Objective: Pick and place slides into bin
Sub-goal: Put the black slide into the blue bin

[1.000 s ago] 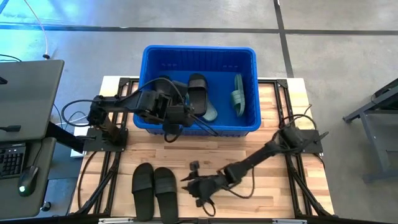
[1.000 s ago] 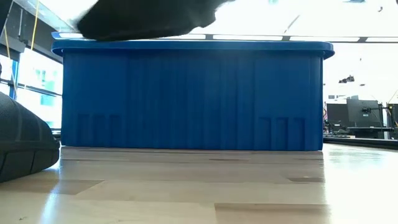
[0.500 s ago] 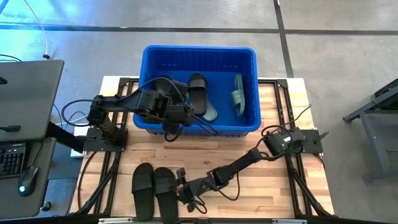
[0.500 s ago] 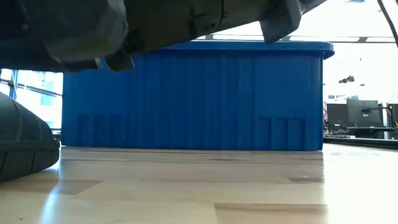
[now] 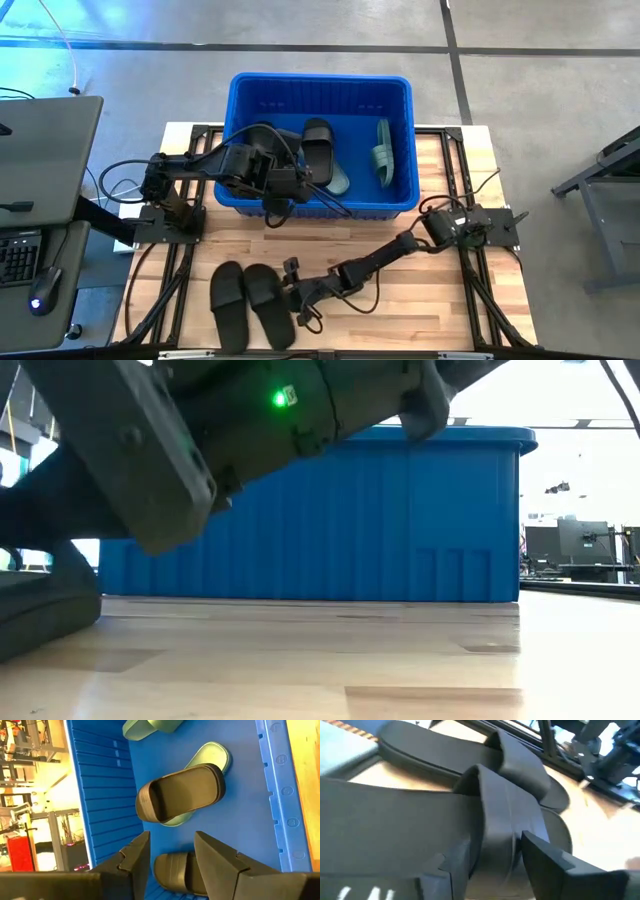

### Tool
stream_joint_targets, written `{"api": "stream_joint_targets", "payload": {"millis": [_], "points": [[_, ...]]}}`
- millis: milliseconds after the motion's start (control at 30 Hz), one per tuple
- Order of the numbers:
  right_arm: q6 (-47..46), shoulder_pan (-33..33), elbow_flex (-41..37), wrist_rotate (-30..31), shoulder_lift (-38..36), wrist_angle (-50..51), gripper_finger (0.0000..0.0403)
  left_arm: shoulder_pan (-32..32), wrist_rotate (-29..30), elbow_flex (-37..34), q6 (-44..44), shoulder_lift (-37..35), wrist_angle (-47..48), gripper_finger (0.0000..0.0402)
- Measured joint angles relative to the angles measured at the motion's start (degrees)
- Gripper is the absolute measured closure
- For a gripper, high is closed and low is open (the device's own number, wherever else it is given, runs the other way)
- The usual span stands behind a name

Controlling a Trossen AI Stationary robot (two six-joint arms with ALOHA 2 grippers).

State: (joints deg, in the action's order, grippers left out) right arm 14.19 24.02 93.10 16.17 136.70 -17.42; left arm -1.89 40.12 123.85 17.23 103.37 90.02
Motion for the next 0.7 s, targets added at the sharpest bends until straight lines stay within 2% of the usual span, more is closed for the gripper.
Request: {"api": "stream_joint_targets", "payload": {"millis": [267,400,567,700], "points": [[2.29,-1.31,-0.07,11.11,0.02,4.06,0.0278,0.0,-2.31,0.0,-1.61,0.0,-0.01,0.0259],[2.19,-1.89,-0.08,12.56,0.02,5.59,0.0309,0.0,-3.94,0.0,-2.7,0.0,0.0,0.0259],[5.25,-1.3,-0.09,12.79,-0.1,5.74,0.0385,0.0,-3.96,0.0,-2.68,0.0,-0.01,0.0259],[7.22,0.18,-0.27,16.13,-1.38,8.56,0.0388,0.0,-4.29,0.0,-2.66,0.0,0.0,0.0259]]}}
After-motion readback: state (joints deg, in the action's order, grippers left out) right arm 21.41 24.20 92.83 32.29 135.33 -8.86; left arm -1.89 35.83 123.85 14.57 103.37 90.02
